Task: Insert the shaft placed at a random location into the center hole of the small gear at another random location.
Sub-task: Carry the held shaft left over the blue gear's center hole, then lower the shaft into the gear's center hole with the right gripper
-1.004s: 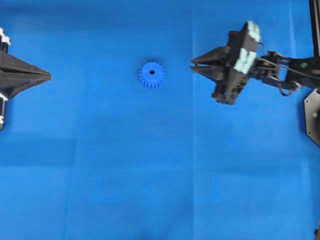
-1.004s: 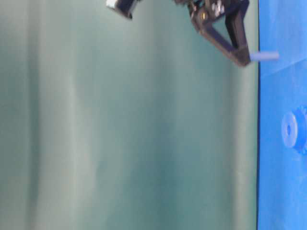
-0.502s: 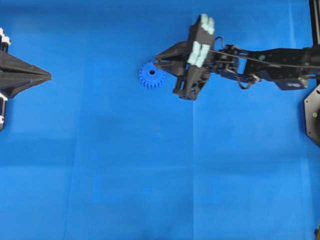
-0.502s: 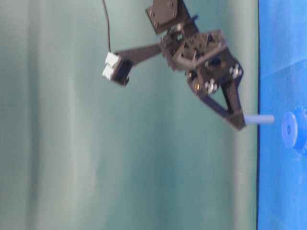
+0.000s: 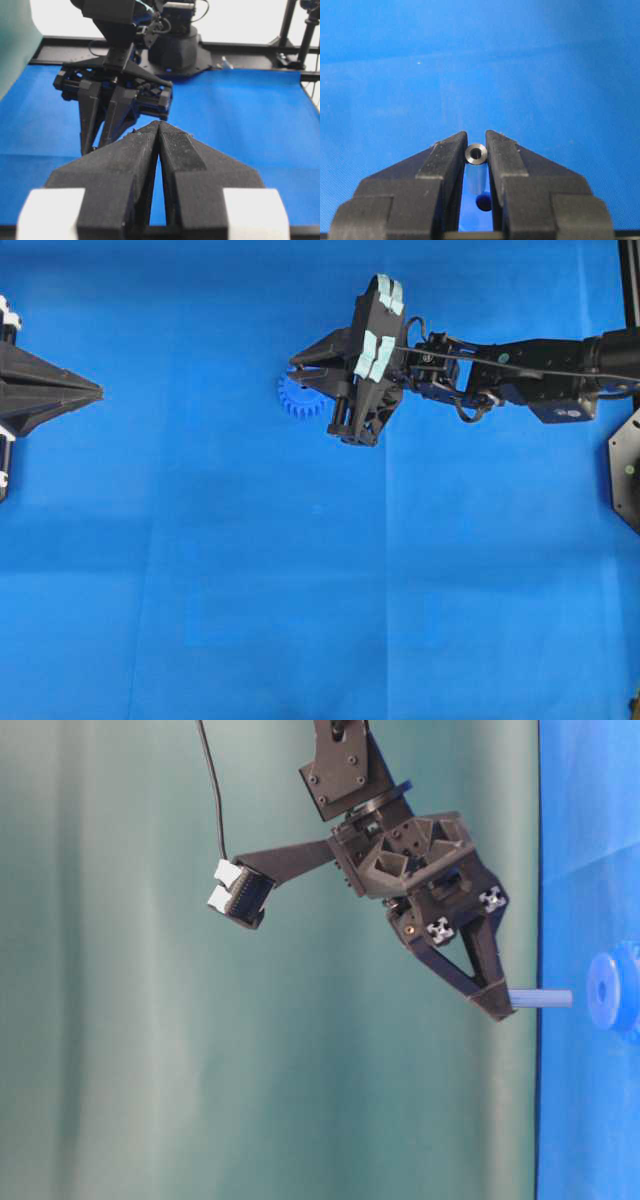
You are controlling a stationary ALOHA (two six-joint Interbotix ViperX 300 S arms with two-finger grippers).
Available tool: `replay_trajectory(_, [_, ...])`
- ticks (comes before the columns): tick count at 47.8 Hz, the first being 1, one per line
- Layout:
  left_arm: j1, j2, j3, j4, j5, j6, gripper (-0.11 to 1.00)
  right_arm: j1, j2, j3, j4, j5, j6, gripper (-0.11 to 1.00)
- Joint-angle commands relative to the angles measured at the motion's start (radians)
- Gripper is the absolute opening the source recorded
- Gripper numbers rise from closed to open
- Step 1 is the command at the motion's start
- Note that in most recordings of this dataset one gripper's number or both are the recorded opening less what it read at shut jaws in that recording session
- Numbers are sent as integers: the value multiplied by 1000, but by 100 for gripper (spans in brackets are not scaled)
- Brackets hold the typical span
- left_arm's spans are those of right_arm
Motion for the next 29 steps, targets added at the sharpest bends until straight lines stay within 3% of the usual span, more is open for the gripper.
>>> replay_trajectory(1, [2, 5, -14, 0, -5, -2, 1, -3, -3, -9, -2, -9, -5, 3])
replay_trajectory(29, [2, 6, -14, 0, -9, -2, 1, -9, 44, -9, -3, -32, -8, 3])
